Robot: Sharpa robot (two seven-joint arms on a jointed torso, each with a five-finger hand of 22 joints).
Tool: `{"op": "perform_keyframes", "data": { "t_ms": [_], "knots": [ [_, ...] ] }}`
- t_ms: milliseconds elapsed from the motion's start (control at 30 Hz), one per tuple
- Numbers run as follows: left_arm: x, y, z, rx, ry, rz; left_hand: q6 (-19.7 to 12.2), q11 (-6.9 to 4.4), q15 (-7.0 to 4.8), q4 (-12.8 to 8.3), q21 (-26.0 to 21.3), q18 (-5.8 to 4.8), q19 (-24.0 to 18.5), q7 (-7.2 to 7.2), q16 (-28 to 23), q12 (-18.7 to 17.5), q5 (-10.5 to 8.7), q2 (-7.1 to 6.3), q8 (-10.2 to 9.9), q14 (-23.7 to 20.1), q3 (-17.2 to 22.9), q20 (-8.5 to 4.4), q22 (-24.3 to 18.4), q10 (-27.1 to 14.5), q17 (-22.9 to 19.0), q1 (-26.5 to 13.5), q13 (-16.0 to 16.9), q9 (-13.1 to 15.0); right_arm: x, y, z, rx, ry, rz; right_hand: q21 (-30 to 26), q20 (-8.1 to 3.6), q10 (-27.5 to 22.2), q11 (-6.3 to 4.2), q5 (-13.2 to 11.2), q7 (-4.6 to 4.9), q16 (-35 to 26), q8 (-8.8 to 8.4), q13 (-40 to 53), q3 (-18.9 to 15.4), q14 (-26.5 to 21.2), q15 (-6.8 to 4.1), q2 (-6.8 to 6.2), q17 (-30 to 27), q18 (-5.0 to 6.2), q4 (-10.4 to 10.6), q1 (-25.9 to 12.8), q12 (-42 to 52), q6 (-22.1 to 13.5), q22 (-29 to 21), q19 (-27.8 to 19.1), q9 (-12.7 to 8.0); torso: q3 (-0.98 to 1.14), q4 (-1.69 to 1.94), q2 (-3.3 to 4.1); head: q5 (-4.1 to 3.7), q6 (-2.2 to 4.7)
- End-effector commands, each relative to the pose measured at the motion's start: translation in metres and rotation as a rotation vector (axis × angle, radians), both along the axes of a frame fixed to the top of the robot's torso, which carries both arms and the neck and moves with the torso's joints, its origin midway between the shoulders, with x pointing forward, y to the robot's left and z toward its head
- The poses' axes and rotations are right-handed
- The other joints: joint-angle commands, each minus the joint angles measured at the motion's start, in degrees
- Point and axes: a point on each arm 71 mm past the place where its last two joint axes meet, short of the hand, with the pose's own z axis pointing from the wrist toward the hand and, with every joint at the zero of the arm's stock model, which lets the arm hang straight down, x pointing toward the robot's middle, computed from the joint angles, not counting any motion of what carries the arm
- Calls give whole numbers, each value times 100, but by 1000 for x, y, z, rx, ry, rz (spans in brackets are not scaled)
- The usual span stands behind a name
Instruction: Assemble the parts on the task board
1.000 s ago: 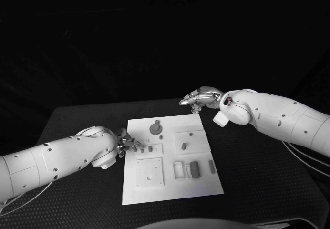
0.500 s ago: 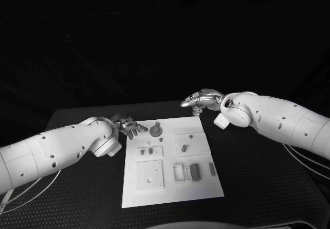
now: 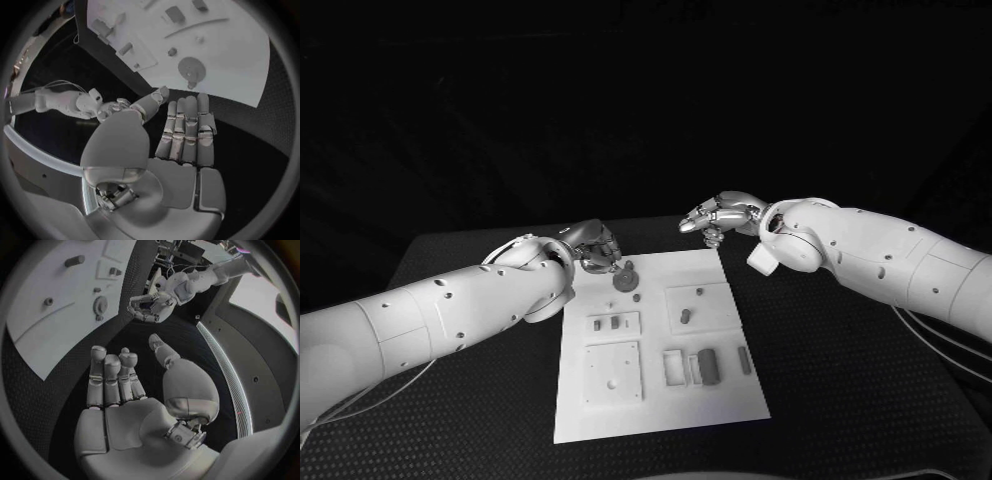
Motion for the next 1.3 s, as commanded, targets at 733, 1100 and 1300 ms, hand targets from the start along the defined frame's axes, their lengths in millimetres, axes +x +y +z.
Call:
{"op": "perform_keyframes", "data": {
  "t_ms": [733,1100,1300],
  "knots": [
    [-14,-44,-37,262,-155,-350,-48,-55,-132,15,886,631,1524,-75,1157,-910,-8,-90,-171,1356,-291,-152,677,286,717,149,-540,-198,3,-1,4,-98,-107,-69,-3,-9,-6,7,34,25,39,-19,-15,48,29,-57,45,-9,67,-15,5,42,-11,-1,32,-7,-8,-35,97,-54,52],
    [-9,-42,-46,349,-115,-371,-1,-50,-127,14,1007,748,1704,-33,1281,-1039,-5,69,-167,1560,-238,-142,826,370,785,136,-633,-228,1,1,5,-92,-104,-64,0,-11,2,6,34,25,42,-19,-18,47,38,-58,44,-11,67,-15,4,46,-12,-1,41,-7,-9,-64,126,-65,61],
    [-7,-44,-46,364,-118,-377,46,-57,-133,11,1030,772,1732,-33,1292,-1058,-4,111,-150,1605,-218,-138,869,434,794,155,-654,-232,1,3,5,-90,-103,-60,1,-12,5,6,34,24,43,-19,-20,46,41,-58,43,-12,67,-14,2,47,-12,-2,44,-7,-10,-67,129,-69,52]
  ]
}}
